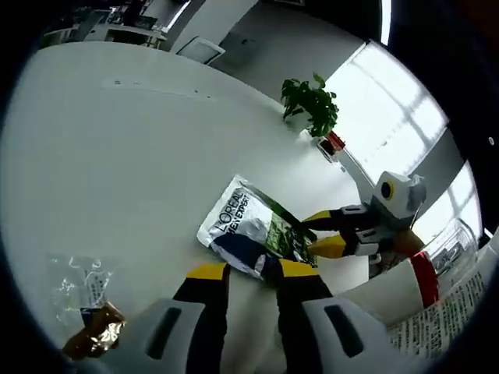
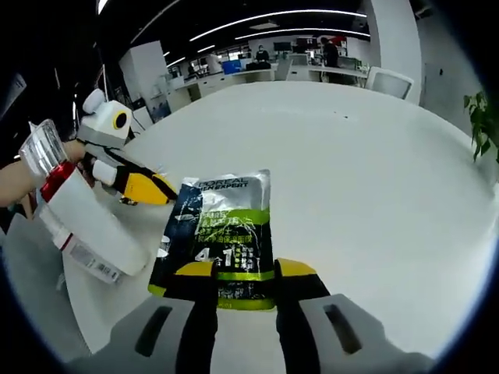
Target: Arrange the skincare products in the storage area until every visible bottle or jar stands upright without overlapping.
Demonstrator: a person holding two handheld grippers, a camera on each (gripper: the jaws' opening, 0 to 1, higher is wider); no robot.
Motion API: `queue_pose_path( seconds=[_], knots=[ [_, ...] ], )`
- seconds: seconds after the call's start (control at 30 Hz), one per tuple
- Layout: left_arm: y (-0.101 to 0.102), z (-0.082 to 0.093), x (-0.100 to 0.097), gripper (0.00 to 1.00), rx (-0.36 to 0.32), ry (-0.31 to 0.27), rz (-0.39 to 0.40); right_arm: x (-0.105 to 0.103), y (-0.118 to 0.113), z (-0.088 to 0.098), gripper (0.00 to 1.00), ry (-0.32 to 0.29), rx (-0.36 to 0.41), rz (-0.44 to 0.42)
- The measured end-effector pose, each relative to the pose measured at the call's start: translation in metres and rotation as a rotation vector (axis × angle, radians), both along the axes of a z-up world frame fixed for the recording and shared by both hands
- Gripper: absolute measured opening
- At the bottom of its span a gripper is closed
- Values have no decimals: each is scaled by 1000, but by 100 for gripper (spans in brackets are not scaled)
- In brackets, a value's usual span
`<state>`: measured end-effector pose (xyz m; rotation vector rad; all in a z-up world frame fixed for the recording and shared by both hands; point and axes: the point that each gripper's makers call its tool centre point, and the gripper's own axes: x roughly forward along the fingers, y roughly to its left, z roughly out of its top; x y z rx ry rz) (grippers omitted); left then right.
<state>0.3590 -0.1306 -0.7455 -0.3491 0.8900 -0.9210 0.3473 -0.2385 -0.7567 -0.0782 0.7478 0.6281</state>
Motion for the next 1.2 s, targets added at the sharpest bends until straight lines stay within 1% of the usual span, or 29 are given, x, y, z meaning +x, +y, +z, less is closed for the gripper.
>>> queue_pose_path(
  seconds=[0.07,0.13,0.2,0.23,0.27,0.33,0.37,0.4,0.43,0.47,0.5,0.53,0.57,0.67,0.73,0.8,0.83,0.87,0.9,0.93,0.97,1.03,1.07,1.1,1.17,1.2],
  knots=[
    [-2,1,0,18,-21,14,9,0,1,0,22,2,7,3],
    [-5,2,-2,17,-36,27,10,2,1,0,21,1,13,2],
    [-10,6,-6,16,-72,40,6,3,1,1,18,4,22,-5],
    [-13,9,-11,16,-94,54,-1,3,1,0,16,8,33,-16],
    [-13,8,-13,15,-92,50,-1,4,1,-1,15,14,49,-33],
    [-14,5,-10,15,-84,46,7,8,1,0,15,38,131,-79],
    [-15,2,-14,15,-75,56,6,10,0,-1,14,59,180,-113],
    [-16,1,-17,13,-78,62,2,11,-1,-1,11,61,197,-126],
    [-13,-2,-5,12,-85,69,-4,12,-4,-2,10,64,217,-143],
    [-12,-2,-2,11,-86,68,-3,12,-5,-3,8,76,247,-161],
    [-13,-3,-2,10,-89,72,-1,11,-5,-3,8,102,294,-175],
    [-13,-3,-2,10,-91,74,-1,7,-1,-1,8,111,329,-182],
    [-14,-3,0,10,-99,81,4,6,-1,-1,7,121,346,-194],
    [-16,-5,6,10,-110,88,3,6,-4,-4,4,123,360,-202],
    [-13,-9,18,9,-112,88,7,7,-4,-4,2,124,366,-213],
    [-8,-12,28,2,-108,83,20,9,-5,-4,1,123,367,-219],
    [-4,-13,36,0,-109,79,32,9,-5,-4,1,121,364,-217],
    [-1,-11,49,0,-128,57,53,11,-5,-2,1,109,364,-215],
    [0,-7,53,0,-150,71,58,11,-4,0,1,103,366,-214],
    [1,-5,55,0,-150,61,54,15,-4,4,1,89,368,-218],
    [-4,5,43,0,-157,35,57,17,-4,7,1,71,371,-217],
    [-4,16,41,0,-185,11,78,20,-1,13,1,56,384,-220],
    [-4,21,42,0,-199,5,86,22,2,19,1,38,393,-222],
    [-6,38,34,0,-213,-9,95,23,2,22,1,31,398,-222],
    [-7,50,36,0,-232,-36,113,25,8,34,1,1,415,-221],
    [-7,59,38,0,-245,-71,121,28,8,37,1,-22,418,-218]
  ],
)
